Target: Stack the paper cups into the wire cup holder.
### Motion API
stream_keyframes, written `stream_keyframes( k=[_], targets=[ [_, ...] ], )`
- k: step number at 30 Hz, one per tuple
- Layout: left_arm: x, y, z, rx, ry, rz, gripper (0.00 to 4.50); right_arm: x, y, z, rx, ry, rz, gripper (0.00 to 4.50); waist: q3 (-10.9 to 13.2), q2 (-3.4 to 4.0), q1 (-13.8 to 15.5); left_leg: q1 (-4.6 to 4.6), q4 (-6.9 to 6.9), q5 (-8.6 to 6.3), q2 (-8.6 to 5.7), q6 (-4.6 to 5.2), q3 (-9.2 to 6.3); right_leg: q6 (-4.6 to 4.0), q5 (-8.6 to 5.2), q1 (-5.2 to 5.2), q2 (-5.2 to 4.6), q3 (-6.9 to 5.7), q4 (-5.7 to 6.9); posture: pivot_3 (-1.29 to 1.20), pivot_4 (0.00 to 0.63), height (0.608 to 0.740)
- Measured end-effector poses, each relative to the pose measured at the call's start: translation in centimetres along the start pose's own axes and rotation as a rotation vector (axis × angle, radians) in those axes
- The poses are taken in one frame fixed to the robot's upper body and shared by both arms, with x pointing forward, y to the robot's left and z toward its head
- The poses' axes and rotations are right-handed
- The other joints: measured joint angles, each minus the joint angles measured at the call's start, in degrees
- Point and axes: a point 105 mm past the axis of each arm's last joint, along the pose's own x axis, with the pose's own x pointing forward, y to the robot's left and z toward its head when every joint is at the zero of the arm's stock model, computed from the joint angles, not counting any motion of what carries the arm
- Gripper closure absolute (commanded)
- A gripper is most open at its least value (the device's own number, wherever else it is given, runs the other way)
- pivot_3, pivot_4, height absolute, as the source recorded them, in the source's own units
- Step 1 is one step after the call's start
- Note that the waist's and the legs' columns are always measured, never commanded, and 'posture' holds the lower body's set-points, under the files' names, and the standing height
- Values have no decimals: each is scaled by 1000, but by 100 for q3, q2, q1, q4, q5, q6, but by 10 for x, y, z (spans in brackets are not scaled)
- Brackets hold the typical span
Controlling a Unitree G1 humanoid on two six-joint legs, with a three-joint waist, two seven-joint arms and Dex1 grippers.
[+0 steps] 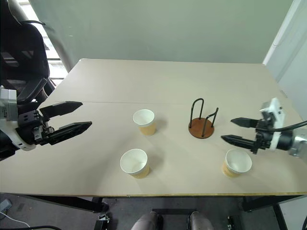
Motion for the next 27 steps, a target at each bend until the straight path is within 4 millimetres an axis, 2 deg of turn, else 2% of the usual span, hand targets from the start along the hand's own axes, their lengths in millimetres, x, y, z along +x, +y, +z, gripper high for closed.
stream_keyframes(
  k=[8, 14, 18, 27],
  targets=[
    [4, -7, 4, 15, -9, -31, 30, 51, 3, -17, 37, 1, -62, 0, -3, -7, -10, 2, 2, 1, 2, 2, 0, 5, 6, -2, 0, -1, 3, 0, 150, 740],
    [0, -13, 6, 28, -11, -29, 30, 65, 0, -25, 19, 46, -99, 0, -4, -10, -1, -1, 1, -5, 1, 3, -2, 7, 9, -2, -2, -1, 0, 0, 150, 740],
    [-3, -15, 6, 32, -4, -16, 30, 67, -7, -28, 17, 58, -124, 0, -4, -10, 0, -1, 0, -6, 1, 2, -2, 6, 8, -2, -2, -2, 0, 0, 150, 740],
    [-8, -20, 7, 44, 1, 6, 30, 88, -15, -22, -12, 11, -147, 0, -4, -10, -9, 1, 0, -6, 3, 2, -2, -1, 10, -5, -2, -3, 3, 0, 150, 740]
  ],
)
